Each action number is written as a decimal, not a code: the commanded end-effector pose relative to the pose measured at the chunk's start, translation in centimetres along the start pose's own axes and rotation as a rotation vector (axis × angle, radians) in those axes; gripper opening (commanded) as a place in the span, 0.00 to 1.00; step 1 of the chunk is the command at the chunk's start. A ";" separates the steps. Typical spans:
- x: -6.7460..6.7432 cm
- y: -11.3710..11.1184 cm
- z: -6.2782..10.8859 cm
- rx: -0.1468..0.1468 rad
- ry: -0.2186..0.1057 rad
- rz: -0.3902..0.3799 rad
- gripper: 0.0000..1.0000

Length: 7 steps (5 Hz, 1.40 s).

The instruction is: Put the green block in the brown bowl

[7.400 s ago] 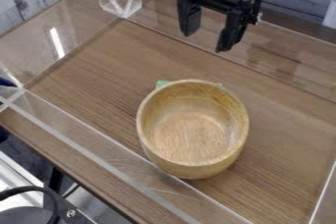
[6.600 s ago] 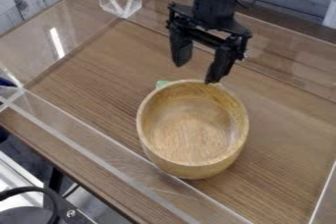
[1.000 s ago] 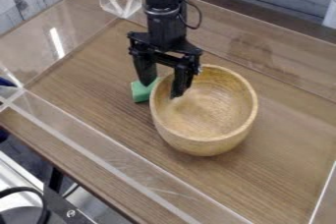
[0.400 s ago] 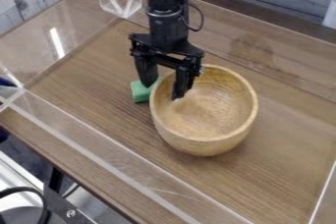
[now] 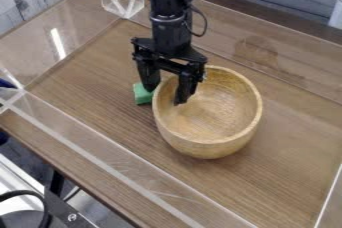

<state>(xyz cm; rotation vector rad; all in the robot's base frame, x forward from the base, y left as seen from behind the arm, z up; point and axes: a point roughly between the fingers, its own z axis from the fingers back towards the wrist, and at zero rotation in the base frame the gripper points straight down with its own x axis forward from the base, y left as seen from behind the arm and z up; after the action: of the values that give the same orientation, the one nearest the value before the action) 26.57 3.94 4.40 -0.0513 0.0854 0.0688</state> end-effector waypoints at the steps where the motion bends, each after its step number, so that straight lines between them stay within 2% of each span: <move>1: 0.5 -0.2 0.9 0.006 -0.038 -0.009 1.00; 3: 0.4 -0.9 1.3 0.001 -0.048 -0.028 1.00; 7: -0.3 3.1 2.1 -0.017 -0.108 0.103 1.00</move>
<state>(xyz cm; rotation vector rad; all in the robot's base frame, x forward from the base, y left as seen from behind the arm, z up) 25.48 6.86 4.67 -0.0742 0.0454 0.1736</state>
